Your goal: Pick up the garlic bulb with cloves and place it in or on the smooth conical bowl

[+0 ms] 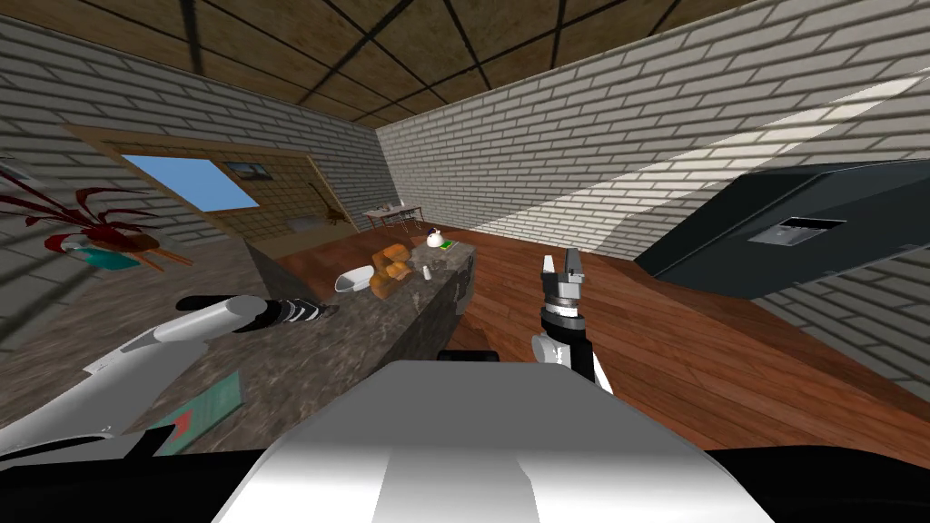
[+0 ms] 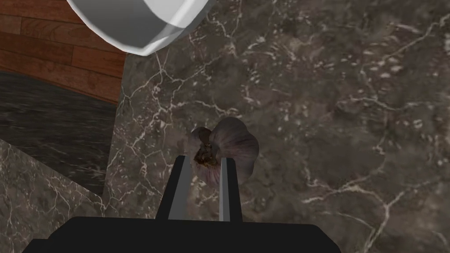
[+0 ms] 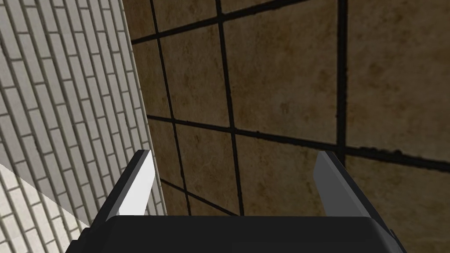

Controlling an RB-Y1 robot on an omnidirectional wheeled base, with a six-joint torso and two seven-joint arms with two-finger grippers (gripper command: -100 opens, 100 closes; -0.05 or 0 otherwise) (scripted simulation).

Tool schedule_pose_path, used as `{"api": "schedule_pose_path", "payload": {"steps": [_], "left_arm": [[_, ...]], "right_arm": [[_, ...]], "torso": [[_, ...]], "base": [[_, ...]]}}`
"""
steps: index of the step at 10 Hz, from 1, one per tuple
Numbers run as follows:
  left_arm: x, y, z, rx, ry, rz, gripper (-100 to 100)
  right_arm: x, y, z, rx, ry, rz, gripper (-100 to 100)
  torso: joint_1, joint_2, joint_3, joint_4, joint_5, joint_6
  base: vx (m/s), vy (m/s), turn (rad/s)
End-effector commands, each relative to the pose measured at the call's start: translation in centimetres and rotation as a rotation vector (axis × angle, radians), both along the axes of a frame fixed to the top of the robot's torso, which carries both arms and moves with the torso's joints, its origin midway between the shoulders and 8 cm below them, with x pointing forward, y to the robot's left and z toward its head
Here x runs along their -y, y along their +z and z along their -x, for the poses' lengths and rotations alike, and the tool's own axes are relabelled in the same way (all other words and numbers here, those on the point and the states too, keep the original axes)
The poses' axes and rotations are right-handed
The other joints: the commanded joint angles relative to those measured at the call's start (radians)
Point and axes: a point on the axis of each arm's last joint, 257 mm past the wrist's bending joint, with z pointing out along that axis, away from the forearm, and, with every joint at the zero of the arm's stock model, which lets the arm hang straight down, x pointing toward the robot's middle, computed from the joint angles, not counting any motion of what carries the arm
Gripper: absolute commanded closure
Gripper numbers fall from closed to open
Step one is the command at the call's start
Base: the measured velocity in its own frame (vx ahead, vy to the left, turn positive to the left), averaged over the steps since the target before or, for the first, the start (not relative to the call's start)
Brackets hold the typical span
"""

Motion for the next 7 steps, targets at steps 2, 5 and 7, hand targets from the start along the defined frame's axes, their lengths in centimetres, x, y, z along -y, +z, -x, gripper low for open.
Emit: {"api": "schedule_pose_path", "payload": {"steps": [2, 5, 7], "left_arm": [[-1.7, 0.7, 0.6, 0.017, 0.05, 0.009, 100], [-4.8, 2.2, 2.2, 0.043, 0.145, 0.011, 100], [-6.6, 3.2, 3.2, 0.062, 0.205, 0.012, 100]], "right_arm": [[0.0, 0.0, 0.0, 0.0, 0.0, 0.0, 0], [0.0, 0.0, 0.0, 0.0, 0.0, 0.0, 0], [0.0, 0.0, 0.0, 0.0, 0.0, 0.0, 0]], "torso": [[0.0, 0.0, 0.0, 0.0, 0.0, -0.001], [0.0, -0.002, -0.001, 0.0, -0.001, 0.001], [0.001, -0.006, -0.003, 0.0, 0.0, 0.005]], "base": [[0.005, 0.012, -0.13], [0.021, 0.021, -0.278], [0.034, 0.028, -0.216]]}}
